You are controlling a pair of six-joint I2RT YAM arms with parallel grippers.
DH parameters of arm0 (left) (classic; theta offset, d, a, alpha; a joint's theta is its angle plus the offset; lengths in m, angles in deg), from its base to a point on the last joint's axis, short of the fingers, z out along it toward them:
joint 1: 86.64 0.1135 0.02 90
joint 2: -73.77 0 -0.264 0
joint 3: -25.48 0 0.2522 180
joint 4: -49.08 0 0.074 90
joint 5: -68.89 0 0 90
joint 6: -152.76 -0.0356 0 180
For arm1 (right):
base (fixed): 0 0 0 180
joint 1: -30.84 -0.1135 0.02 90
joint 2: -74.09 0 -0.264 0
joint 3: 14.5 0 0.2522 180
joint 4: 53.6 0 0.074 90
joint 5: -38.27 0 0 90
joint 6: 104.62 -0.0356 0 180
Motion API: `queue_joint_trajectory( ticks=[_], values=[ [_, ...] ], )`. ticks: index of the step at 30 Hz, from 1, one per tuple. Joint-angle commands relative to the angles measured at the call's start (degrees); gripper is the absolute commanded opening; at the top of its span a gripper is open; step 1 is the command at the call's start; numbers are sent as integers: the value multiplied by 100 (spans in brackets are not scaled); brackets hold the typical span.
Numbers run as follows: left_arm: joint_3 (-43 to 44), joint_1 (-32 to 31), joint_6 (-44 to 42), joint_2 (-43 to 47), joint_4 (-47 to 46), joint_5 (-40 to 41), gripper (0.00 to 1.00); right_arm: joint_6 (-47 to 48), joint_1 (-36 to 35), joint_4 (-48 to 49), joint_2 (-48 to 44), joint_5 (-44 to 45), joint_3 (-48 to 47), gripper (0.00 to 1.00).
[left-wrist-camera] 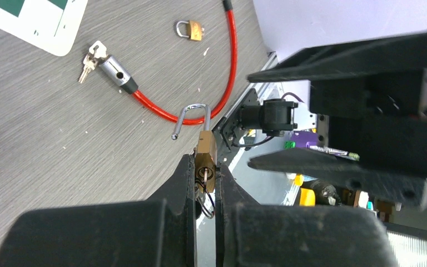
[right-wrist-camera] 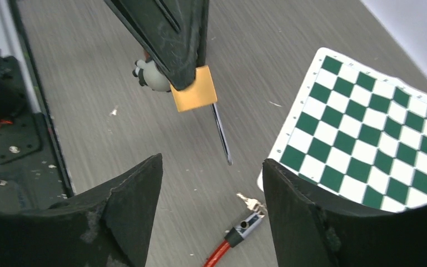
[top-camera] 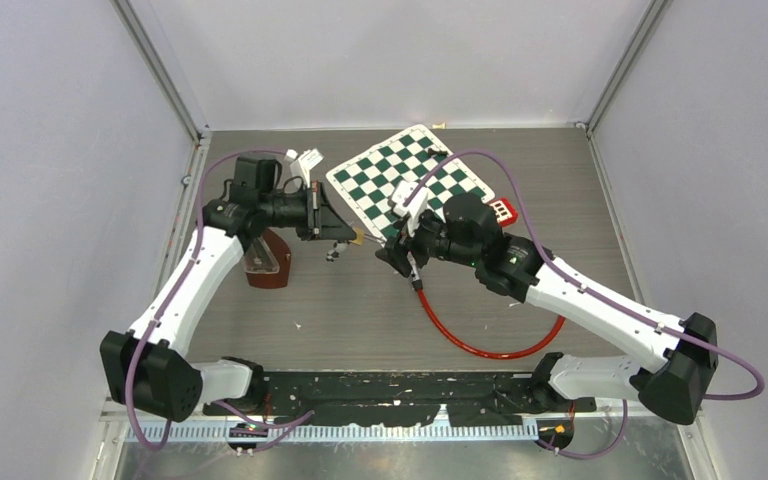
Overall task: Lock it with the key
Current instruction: Lock the lock.
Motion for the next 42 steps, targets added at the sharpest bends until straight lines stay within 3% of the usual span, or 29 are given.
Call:
queue_joint_trajectory(
  ticks=[1,7,12,16,21,30,32,33,35,38,42],
  values=[
    [529,61,-83,478,61,-381,0,-868,523,464,-18,-1083,-252,71],
    [631,63,-261,790,-232,-719,0,-1736,1352,889,123,-2724,-404,73],
    [567,62,345,932,-946,-699,0,-2146,1407,1328,255,-3407,-615,74],
    [545,58,1073,924,-1402,-639,0,-2259,1403,1799,151,-3462,-540,75],
    [584,59,1199,1032,-1550,-640,0,-2337,1401,1916,262,-3617,-809,73],
    [567,62,1433,1205,-2012,-644,0,-2618,1390,1888,463,-3695,-1074,43],
    [481,60,1569,1270,-2309,-656,0,-2574,1388,1844,442,-3721,-1077,51],
    [446,63,1628,1292,-2394,-662,0,-2556,1389,1839,413,-3725,-1052,61],
    [422,63,1685,1318,-2471,-687,0,-2475,1389,1850,358,-3671,-999,68],
    [407,58,1706,1348,-2504,-698,0,-2401,1394,1805,321,-3619,-1018,65],
    [305,63,1835,1402,-2760,-710,0,-2481,1395,1809,365,-3701,-1138,51]
  ],
)
